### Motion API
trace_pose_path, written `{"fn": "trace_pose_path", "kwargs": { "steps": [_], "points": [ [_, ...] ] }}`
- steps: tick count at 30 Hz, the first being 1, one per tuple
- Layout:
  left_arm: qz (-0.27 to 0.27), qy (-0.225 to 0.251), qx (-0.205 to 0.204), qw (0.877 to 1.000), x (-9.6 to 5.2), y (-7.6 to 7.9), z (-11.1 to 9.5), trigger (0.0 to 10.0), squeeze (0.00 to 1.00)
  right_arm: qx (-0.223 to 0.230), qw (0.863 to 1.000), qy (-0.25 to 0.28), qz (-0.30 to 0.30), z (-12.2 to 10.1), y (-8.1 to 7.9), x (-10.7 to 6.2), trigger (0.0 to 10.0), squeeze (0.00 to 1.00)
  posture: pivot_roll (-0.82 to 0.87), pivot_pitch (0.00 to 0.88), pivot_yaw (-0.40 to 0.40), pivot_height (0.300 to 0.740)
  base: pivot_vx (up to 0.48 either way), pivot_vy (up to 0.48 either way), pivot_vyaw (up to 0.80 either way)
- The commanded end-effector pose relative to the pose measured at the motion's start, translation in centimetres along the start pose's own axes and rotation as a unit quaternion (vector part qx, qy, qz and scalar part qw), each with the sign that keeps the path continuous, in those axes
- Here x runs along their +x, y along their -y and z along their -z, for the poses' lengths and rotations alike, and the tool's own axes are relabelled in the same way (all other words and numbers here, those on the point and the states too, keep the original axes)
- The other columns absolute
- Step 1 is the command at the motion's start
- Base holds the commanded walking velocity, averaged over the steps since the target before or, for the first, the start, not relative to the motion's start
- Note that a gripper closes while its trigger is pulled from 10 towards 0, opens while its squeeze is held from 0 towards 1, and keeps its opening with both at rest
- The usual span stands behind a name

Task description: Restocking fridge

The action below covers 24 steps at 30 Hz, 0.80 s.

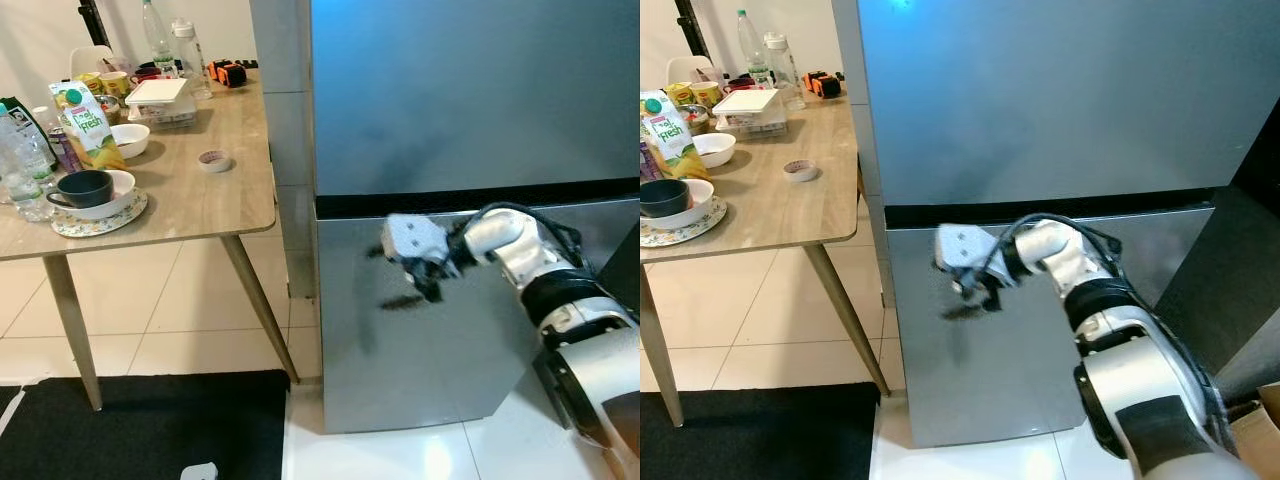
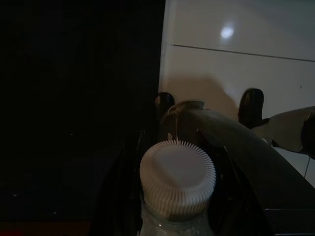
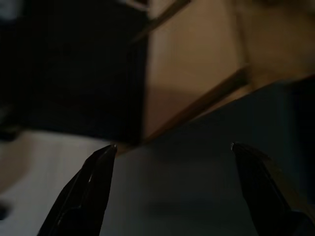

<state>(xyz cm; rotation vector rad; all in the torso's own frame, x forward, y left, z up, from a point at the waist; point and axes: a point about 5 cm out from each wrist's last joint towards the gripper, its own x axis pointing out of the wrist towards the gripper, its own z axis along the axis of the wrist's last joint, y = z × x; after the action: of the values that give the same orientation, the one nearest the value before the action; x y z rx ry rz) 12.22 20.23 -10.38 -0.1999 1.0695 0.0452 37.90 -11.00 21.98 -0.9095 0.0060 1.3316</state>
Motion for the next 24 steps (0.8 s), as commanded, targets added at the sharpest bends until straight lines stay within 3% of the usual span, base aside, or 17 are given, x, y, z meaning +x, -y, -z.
{"fn": "trace_pose_path", "kwargs": {
  "steps": [1, 16, 21, 24],
  "points": [
    [0.013, -0.017, -0.009, 1.000, 0.0, 0.7, 1.0, 10.0, 0.00, 0.005, 0.999, -0.019, 0.045, 0.2, 0.5, 0.2, 10.0, 0.00, -0.10, 0.000, -0.015, 0.740, 0.000, 0.000, 0.00],
    [0.015, -0.019, -0.015, 1.000, 0.0, 1.0, 1.2, 10.0, 0.00, 0.013, 0.980, -0.127, 0.151, 1.7, 1.6, 0.5, 10.0, 0.00, -0.10, 0.000, -0.020, 0.740, 0.000, 0.000, 0.00],
    [0.017, -0.019, -0.016, 1.000, 0.0, 1.0, 1.2, 10.0, 0.00, -0.004, 0.987, -0.152, 0.060, 2.7, -0.1, 0.5, 10.0, 0.00, -0.10, 0.000, -0.019, 0.740, 0.000, 0.000, 0.00],
    [0.017, -0.019, -0.017, 1.000, 0.0, 1.0, 1.3, 10.0, 0.00, -0.014, 0.985, -0.164, -0.050, 3.6, -1.9, 0.0, 10.0, 0.00, -0.10, 0.000, -0.019, 0.740, 0.000, 0.000, 0.00]
  ]
}}
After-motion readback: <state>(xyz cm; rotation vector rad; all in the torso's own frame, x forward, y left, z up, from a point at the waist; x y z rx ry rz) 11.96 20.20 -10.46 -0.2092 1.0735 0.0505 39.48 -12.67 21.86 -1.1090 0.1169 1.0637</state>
